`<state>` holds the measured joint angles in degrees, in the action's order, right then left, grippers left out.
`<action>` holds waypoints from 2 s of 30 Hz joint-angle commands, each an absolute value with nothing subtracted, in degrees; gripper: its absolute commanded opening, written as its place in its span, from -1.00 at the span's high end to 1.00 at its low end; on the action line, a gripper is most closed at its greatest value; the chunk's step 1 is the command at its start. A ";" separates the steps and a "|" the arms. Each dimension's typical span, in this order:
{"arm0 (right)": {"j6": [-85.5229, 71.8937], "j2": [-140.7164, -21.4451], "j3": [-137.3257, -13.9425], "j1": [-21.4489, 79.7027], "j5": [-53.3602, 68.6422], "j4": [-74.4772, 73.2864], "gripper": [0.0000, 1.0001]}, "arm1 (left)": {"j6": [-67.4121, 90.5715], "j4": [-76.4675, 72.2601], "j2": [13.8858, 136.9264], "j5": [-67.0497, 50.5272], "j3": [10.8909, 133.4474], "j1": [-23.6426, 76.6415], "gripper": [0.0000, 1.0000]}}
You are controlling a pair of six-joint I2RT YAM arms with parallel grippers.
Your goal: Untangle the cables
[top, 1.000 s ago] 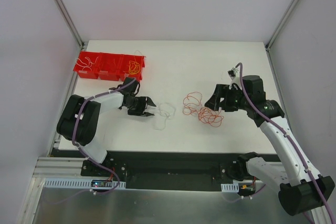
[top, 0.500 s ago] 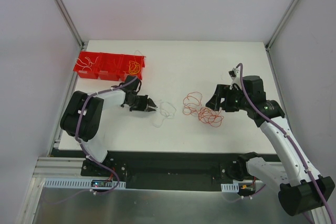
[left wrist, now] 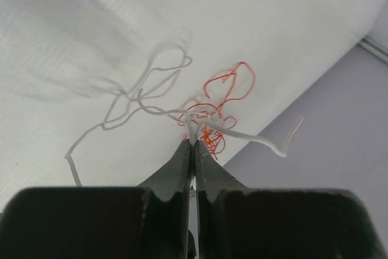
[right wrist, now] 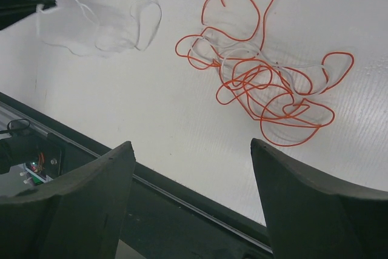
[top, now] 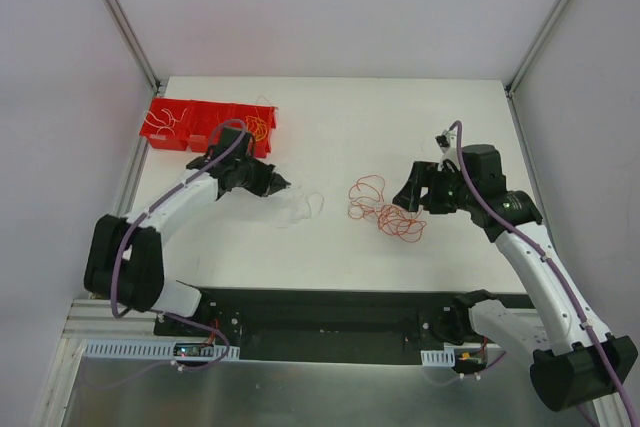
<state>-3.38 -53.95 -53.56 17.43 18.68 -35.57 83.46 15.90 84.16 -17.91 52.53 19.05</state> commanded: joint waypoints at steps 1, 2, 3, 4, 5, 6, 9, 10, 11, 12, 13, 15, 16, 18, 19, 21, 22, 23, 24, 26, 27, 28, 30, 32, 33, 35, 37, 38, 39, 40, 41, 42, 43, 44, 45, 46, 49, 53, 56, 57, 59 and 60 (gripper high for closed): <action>-2.46 -54.84 -55.90 17.05 19.33 -35.60 -0.59 | 69.90 21.09 74.72 -10.21 55.81 16.35 1.00; -2.55 -55.02 -55.99 17.05 19.51 -35.77 -0.59 | 67.78 21.88 72.97 -8.80 56.59 15.83 1.00; -2.46 -55.02 -55.99 17.05 19.60 -35.60 -0.59 | 64.11 22.41 71.64 -6.18 57.73 15.39 1.00; -2.55 -55.02 -55.99 17.14 19.60 -35.60 -0.59 | 62.25 22.85 70.15 -4.93 58.88 15.03 1.00; -2.46 -55.11 -55.90 17.14 19.69 -35.68 -0.59 | 57.35 23.29 69.18 -2.92 60.80 14.68 1.00; -2.46 -55.11 -55.81 17.05 19.77 -35.77 -0.59 | 53.30 23.90 68.47 -0.38 62.82 14.33 1.00; -2.46 -54.93 -55.55 17.14 19.86 -35.95 -0.59 | 43.36 25.75 67.85 8.06 70.38 13.45 1.00; -2.37 -55.02 -55.37 17.14 19.86 -36.12 -0.59 | 40.37 26.01 68.03 10.00 73.10 12.93 1.00; -2.55 -55.11 -55.37 17.14 19.86 -35.95 -0.59 | 37.91 26.19 68.29 12.02 75.39 12.22 1.00; -2.46 -55.11 -55.37 17.14 19.86 -36.21 -0.59 | 36.23 26.28 68.90 13.35 77.85 11.35 1.00; -2.46 -55.28 -55.46 17.05 19.86 -36.30 -0.59 | 34.56 26.28 69.43 14.75 80.22 10.38 1.00; -2.29 -55.89 -55.72 17.14 19.78 -36.30 -0.59 | 32.27 26.19 71.44 16.69 85.31 8.27 1.00; -2.20 -56.25 -55.98 16.96 19.69 -36.30 -0.59 | 31.04 26.19 73.37 17.31 87.86 7.22 1.00; -1.85 -57.04 -56.42 17.05 19.25 -36.30 -0.59 | 29.19 26.10 77.06 17.49 92.44 4.85 1.00; -1.50 -57.39 -56.77 16.96 18.99 -36.39 -0.59 | 28.74 26.02 78.82 17.32 94.46 3.35 1.00; -0.80 -58.44 -57.65 16.96 18.20 -36.47 -0.59 | 28.74 25.75 82.42 15.92 98.94 0.45 1.00; -0.53 -59.14 -58.35 16.70 17.76 -36.74 -0.59 | 28.91 25.14 84.44 15.47 100.70 -1.82 1.00; -0.35 -59.67 -58.97 16.53 17.49 -36.91 -0.59 | 29.44 24.88 86.38 14.86 102.90 -3.41 1.00; -0.35 -60.29 -59.58 16.44 17.40 -37.00 -0.59 | 30.14 24.70 88.14 13.37 104.66 -4.91 1.00; -0.44 -61.26 -60.73 15.91 17.31 -37.26 -0.59 | 31.98 24.52 91.92 10.82 108.18 -7.98 1.00; -0.35 -61.96 -61.25 15.65 17.31 -37.44 -0.59 | 33.38 24.52 93.67 9.51 109.50 -9.30 1.00; -0.35 -62.40 -61.69 15.47 17.31 -37.62 -0.59 | 35.49 24.52 95.26 7.75 110.64 -10.80 1.00; -0.35 -63.36 -62.49 15.12 17.31 -37.97 -0.59 | 38.40 24.43 98.33 5.28 112.84 -12.82 1.00; -0.35 -64.07 -62.40 14.86 17.23 -38.14 -0.59 | 38.93 24.43 101.23 4.05 114.69 -14.23 1.00; -0.35 -64.51 -62.58 14.68 17.14 -38.14 -0.59 | 39.11 24.43 102.38 3.78 115.31 -14.76 1.00; -0.44 -65.47 -62.75 14.15 17.40 -38.06 -0.59 | 39.46 24.43 104.23 3.34 115.31 -15.64 1.00; -0.35 -66.79 -63.63 13.71 17.49 -38.49 -0.59 | 40.51 24.43 105.72 2.03 114.53 -16.52 1.00; -0.35 -67.41 -64.24 13.54 17.58 -38.67 -0.59 | 41.13 24.43 106.34 1.33 113.91 -16.87 1.00; 1.30 -68.11 -64.86 13.36 17.49 -38.76 -0.59 | 41.57 24.26 107.04 0.54 113.30 -17.14 1.00; 1.58 -68.90 -65.56 13.10 17.40 -39.02 -0.58 | 41.83 24.26 107.49 0.35 112.77 -17.23 1.00; 1.58 -69.60 -66.09 12.92 17.40 -39.20 -0.59 | 41.92 24.26 108.10 0.53 112.15 -17.23 1.00; 1.67 -70.48 -66.70 12.75 17.58 -39.37 -0.58 | 41.92 24.26 108.45 0.88 111.63 -17.23 1.00; 1.67 -71.36 -67.32 12.57 17.84 -39.64 -0.58 | 42.01 24.26 108.54 1.57 110.66 -17.23 1.00; 1.76 -72.15 -67.76 12.57 18.02 -39.90 -0.58 | 42.10 24.17 108.63 2.63 109.61 -17.23 1.00; 1.84 -72.94 -68.37 12.48 18.19 -40.16 -0.57 | 42.10 24.08 108.63 3.77 108.47 -17.23 1.00; 1.85 -73.56 -68.73 12.39 18.28 -40.34 -0.57 | 42.27 24.00 108.72 5.26 107.33 -17.23 1.00; 2.02 -75.23 -69.61 12.39 18.63 -40.96 -0.57 | 41.66 23.73 109.51 9.39 105.30 -17.23 1.00; 2.20 -76.99 -70.66 12.22 18.81 -42.01 -0.57 | 39.29 23.82 112.31 10.89 104.85 -17.14 1.00; 2.11 -77.60 -70.66 12.04 18.98 -42.01 -0.56 | 38.76 24.08 115.13 11.25 104.94 -17.05 1.00; 2.02 -77.69 -70.75 12.04 18.98 -42.10 -0.57 | 38.85 24.34 115.75 11.34 104.94 -17.05 1.00; 2.11 -77.96 -70.84 12.04 18.98 -42.10 -0.56 | 39.28 24.78 117.24 11.25 105.03 -16.88 1.00; 2.11 -78.05 -70.84 11.87 18.90 -42.10 -0.56 | 39.46 24.87 117.86 10.99 105.03 -16.70 1.00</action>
<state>1.15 -77.78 -68.25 12.53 18.33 -40.95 40.21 24.88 115.87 9.37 105.10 -16.95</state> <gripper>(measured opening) 0.783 0.009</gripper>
